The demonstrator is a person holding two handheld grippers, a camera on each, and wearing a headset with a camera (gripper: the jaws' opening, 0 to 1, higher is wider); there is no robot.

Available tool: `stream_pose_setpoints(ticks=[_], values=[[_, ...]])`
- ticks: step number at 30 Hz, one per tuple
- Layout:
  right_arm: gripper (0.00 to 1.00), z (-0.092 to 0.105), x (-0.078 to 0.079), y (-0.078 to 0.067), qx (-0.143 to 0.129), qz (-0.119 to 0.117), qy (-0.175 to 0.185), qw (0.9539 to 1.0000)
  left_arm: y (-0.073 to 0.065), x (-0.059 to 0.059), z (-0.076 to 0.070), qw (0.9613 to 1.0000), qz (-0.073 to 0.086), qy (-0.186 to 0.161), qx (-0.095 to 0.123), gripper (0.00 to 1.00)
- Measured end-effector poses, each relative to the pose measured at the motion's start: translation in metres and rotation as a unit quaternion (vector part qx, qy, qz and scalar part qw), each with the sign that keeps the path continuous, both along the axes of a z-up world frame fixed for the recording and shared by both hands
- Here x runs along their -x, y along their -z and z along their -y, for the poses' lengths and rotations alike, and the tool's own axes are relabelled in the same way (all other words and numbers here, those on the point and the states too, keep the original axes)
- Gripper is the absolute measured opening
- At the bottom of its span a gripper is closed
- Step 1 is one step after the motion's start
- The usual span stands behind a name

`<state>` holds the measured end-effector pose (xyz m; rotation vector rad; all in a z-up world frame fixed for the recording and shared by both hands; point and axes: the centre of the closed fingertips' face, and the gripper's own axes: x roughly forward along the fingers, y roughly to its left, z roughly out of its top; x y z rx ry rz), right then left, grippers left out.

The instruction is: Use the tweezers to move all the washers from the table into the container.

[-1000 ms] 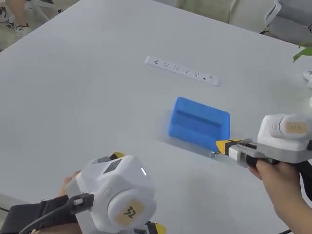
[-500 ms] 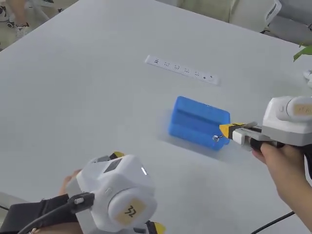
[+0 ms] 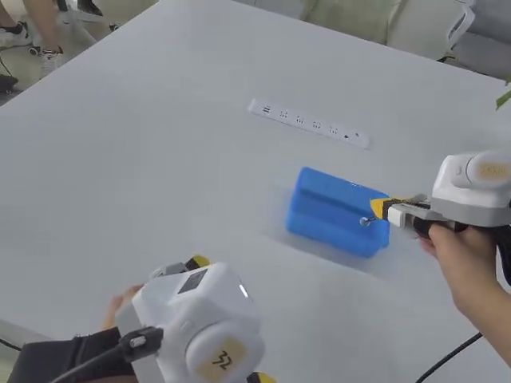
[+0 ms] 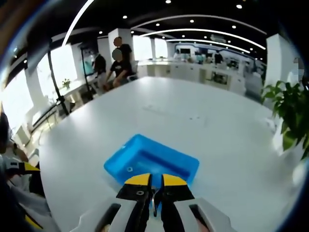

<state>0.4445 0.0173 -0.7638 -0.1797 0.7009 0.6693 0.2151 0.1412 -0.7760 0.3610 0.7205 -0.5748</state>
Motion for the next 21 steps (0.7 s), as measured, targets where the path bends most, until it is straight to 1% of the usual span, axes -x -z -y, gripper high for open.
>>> stream_pose_setpoints(ticks=[1,5,8,10,12,13,14,15,18,20,21], values=[[0.03,0.000,-0.003,0.007,0.002,-0.001,-0.001,1.0000,0.000,0.000,0.000,1.0000,0.000,0.000,0.000,0.95],[0.03,0.004,-0.006,0.019,0.025,-0.007,-0.006,0.9997,-0.001,-0.001,0.000,1.0000,-0.001,0.002,0.001,0.95],[0.03,0.004,-0.007,0.023,0.031,-0.013,-0.006,0.9994,-0.001,-0.001,0.000,1.0000,-0.002,0.004,-0.002,0.95],[0.03,0.004,-0.010,0.030,0.040,-0.017,-0.008,0.9990,0.000,-0.001,-0.001,1.0000,-0.003,0.004,-0.003,0.95],[0.03,0.004,-0.008,0.036,0.052,-0.024,-0.010,0.9983,0.000,0.000,-0.001,1.0000,-0.004,0.005,-0.004,0.95],[0.03,0.002,-0.011,0.041,0.056,-0.025,-0.014,0.9980,0.000,0.000,-0.001,1.0000,-0.004,0.006,-0.005,0.95],[0.03,0.001,-0.013,0.047,0.063,-0.031,-0.017,0.9973,0.000,0.000,-0.001,0.9999,-0.004,0.007,-0.008,0.95],[0.03,0.001,-0.010,0.048,0.067,-0.034,-0.016,0.9970,-0.001,0.000,-0.001,0.9999,-0.003,0.007,-0.009,0.94],[0.03,0.002,-0.013,0.058,0.079,-0.045,-0.021,0.9956,-0.001,0.001,-0.002,0.9999,-0.003,0.006,-0.009,0.94],[0.03,0.002,-0.016,0.062,0.081,-0.052,-0.022,0.9951,-0.002,0.001,-0.002,1.0000,-0.002,0.005,-0.008,0.94],[0.03,0.001,-0.013,0.063,0.082,-0.057,-0.022,0.9948,-0.002,0.001,-0.003,1.0000,-0.003,0.005,-0.008,0.94]])
